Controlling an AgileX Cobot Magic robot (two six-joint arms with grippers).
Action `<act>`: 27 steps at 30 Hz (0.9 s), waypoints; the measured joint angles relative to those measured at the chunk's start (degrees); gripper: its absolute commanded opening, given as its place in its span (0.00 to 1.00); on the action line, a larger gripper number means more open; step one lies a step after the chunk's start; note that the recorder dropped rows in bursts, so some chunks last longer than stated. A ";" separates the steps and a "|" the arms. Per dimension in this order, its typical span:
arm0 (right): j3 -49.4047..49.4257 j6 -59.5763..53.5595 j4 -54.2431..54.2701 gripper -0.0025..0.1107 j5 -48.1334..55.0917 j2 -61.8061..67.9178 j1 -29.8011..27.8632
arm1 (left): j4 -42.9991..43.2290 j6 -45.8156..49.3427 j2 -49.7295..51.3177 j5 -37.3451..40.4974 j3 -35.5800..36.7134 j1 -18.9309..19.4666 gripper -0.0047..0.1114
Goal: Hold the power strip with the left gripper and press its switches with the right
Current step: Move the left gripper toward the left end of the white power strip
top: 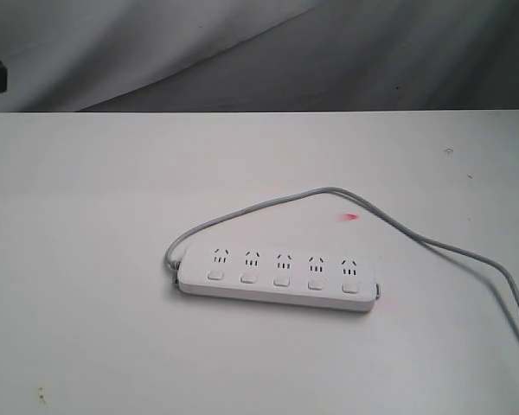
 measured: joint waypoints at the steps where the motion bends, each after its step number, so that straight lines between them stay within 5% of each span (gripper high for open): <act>1: 0.00 0.00 0.00 0.04 0.00 0.00 0.00 | -0.60 1.65 2.19 3.05 0.00 1.57 0.04; 8: 0.00 0.00 0.00 0.04 0.00 0.00 0.00 | -1.13 7.82 10.16 7.85 0.00 4.11 0.04; 27: 0.00 0.00 0.00 0.04 0.00 0.00 0.00 | 6.49 8.43 10.67 8.52 0.00 4.11 0.04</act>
